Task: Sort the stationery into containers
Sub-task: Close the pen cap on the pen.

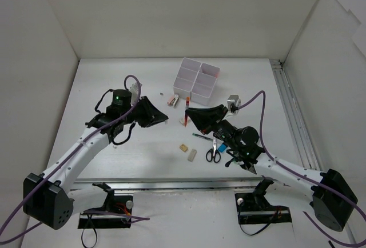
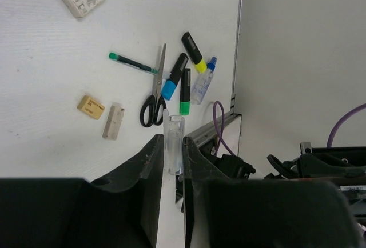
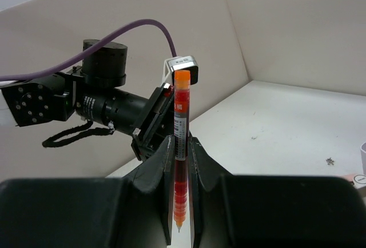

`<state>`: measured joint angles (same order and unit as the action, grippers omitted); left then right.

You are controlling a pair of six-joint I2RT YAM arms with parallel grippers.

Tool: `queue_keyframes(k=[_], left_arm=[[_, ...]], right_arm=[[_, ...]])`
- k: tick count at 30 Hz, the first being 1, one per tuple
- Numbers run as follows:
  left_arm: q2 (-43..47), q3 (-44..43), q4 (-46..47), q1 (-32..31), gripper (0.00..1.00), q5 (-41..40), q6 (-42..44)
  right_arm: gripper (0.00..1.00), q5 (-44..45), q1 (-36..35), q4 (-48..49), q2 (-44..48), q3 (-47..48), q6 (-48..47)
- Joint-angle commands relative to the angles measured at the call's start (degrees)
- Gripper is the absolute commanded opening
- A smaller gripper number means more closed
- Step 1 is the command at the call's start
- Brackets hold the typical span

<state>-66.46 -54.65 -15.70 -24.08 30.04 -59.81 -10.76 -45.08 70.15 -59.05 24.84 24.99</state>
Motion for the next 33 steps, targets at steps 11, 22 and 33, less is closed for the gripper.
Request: queue_keyframes(k=[11,22,33], left_arm=[[2.03,1.56,14.03,-1.23,0.0,17.76,32.55],[8.36,11.32,27.91,-4.93,0.0,18.92,42.94],[6.78,13.52,36.27,-4.93,0.0,15.04,38.98]], right_arm=[[0.0,4.53,-0.18,8.6,-2.56,3.9,-0.21],[0.0,8.83,-0.45,9.74,-6.34,6.1,4.0],[0.0,16.21,-2.38,18.17,-11.7,4.52,10.42]])
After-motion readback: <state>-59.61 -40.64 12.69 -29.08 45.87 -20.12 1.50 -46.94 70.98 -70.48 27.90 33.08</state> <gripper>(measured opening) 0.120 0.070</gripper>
